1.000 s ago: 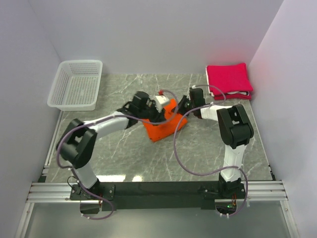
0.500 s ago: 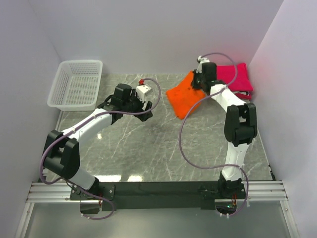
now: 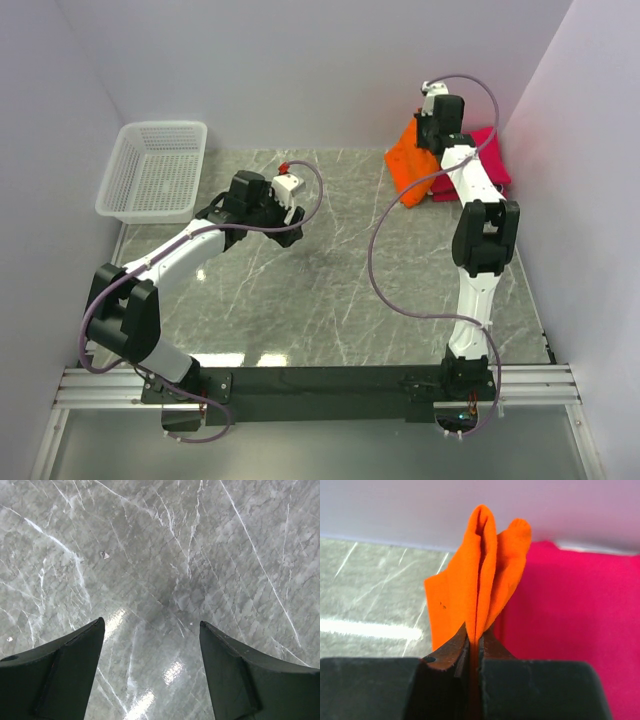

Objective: Fold and stack the t-shirts
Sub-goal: Neatly place the folded tshirt to the corner

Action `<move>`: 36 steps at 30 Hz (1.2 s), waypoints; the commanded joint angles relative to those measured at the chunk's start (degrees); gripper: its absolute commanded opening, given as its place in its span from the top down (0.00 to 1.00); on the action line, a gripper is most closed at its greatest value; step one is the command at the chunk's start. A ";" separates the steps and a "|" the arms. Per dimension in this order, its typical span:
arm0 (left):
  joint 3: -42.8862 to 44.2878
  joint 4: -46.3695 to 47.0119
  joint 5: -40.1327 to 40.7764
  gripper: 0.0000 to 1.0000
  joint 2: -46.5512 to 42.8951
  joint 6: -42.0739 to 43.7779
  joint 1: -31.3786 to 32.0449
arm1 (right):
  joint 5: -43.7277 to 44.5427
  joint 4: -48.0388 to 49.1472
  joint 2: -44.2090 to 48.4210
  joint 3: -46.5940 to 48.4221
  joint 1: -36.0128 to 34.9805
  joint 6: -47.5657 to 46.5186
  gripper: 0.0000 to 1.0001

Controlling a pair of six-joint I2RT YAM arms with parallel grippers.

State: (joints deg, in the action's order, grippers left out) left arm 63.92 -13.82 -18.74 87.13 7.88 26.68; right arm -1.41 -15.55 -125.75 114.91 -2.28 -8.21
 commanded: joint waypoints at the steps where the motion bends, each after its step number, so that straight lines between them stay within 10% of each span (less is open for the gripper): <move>1: -0.90 0.55 0.55 0.18 -1.70 0.73 -0.22 | 1.06 0.08 0.51 5.58 0.17 -3.21 1.00; 36: 0.59 -0.41 -2.70 0.18 2.95 2.58 -0.22 | -1.75 -7.83 4.20 17.89 4.66 -6.90 1.00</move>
State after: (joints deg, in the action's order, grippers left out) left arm 62.85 -14.66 -19.66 90.08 9.78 26.59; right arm -2.52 -24.99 -125.62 129.38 1.89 -13.28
